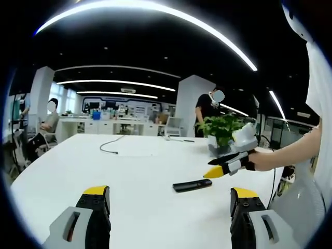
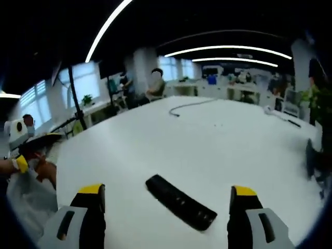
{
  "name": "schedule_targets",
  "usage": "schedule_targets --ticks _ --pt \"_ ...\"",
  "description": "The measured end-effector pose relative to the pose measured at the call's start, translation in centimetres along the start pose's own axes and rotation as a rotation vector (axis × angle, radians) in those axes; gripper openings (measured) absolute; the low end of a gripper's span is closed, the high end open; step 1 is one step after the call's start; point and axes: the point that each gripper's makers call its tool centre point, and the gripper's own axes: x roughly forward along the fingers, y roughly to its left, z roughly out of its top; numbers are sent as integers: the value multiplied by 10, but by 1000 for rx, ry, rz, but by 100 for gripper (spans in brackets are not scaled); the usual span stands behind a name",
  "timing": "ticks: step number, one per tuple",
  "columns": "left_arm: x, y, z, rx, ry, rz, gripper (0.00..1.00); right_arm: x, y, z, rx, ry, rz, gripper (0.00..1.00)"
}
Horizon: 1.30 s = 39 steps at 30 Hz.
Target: Press the specified remote control buttons in sequence, fully releasing each button before pressing the next.
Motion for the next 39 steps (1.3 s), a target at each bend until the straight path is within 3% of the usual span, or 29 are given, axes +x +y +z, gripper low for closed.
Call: schedule_targets --ticks 11,23,32,39 --pt "1 -1 -1 13 6 -6 100 -31 14 -1 12 -42 -25 99" --pt "2 -3 -4 27 27 -8 100 -71 29 -14 -39 -34 -63 99" --pt "3 -10 -6 28 34 -36 100 -104 35 -17 -4 -74 -113 99" --pt "3 -14 -9 27 48 -53 100 -117 41 -26 -21 -61 -139 99"
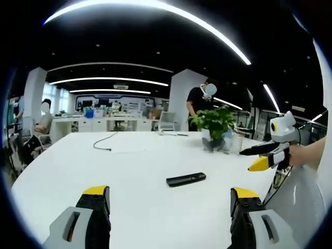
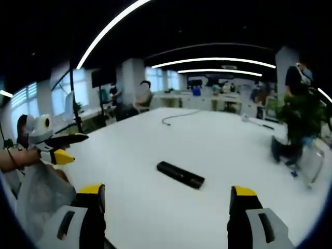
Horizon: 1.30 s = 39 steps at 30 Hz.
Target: Press the specified remote control buttons in sequence, fully releasing each button before pressing the next.
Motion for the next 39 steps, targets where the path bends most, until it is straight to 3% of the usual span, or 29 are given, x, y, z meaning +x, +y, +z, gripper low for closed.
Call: schedule_targets --ticks 4,11,21,24,30,34,39 --pt "0 1 -2 -13 9 3 100 -5 9 -4 13 0 6 99" --pt "0 -5 -6 -6 25 -15 100 -16 9 -6 -48 5 -20 99" --pt "-4 -4 2 -6 -20 -6 100 -20 6 -16 -106 32 -40 99" --pt "-5 -3 5 -6 -35 0 100 -23 -2 -13 -134 21 -77 99" --pt "-6 -1 8 -3 -50 19 100 -28 -8 -10 -110 -2 -100 99" --pt "-6 -1 7 -6 -45 20 100 -27 -5 -9 -72 -7 -76 99" --pt "-4 -8 7 -40 -38 -19 100 -28 1 -9 -114 -10 -59 99"
